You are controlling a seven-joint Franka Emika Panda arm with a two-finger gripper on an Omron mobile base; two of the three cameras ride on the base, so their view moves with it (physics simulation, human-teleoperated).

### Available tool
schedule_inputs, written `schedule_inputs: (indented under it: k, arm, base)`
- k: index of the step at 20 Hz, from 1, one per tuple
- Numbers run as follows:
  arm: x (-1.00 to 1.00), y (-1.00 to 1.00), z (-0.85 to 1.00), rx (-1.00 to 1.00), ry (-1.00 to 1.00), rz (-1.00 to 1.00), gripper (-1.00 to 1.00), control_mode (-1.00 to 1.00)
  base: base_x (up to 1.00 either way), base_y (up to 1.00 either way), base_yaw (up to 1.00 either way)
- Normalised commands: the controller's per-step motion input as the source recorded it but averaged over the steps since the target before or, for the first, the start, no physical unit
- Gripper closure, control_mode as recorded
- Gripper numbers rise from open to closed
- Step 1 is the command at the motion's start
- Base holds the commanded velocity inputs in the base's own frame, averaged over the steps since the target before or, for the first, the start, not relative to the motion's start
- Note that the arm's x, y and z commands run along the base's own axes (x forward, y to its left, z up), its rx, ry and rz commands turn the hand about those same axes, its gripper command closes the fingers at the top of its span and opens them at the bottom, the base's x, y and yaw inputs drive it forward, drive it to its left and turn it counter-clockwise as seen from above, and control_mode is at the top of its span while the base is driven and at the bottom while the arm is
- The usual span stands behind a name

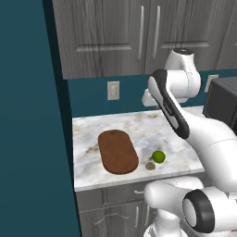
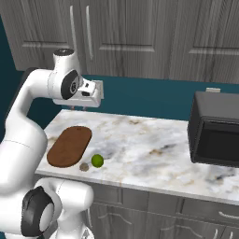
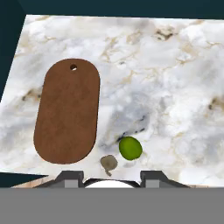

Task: Open the cabinet. Place the bowl and condiment on the counter. Then place the lime and garlic on the cutting board.

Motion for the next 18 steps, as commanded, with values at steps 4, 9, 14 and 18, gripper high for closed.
schedule_inputs:
  k: [4,9,14,18]
  arm:
    - [-0.12,0.00,0.00,0.00,-0.08,0.00,-1.00,-1.00]
    - [-0.10,-0.07,0.08,0.01,-0.21,0.00,-1.00,-1.00]
    - [-0.05,-0.02,0.32,0.00,-0.23,-0.01,-1.00,-1.00]
    - [-0.05,0.00,0.49,0.00,-0.22,-0.02,-1.00,-1.00]
  base:
    - [0.00,0.00,0.00]
    - [0.00,0.00,0.00]
    - [0.00,0.00,0.00]
    - [0.00,0.00,0.00]
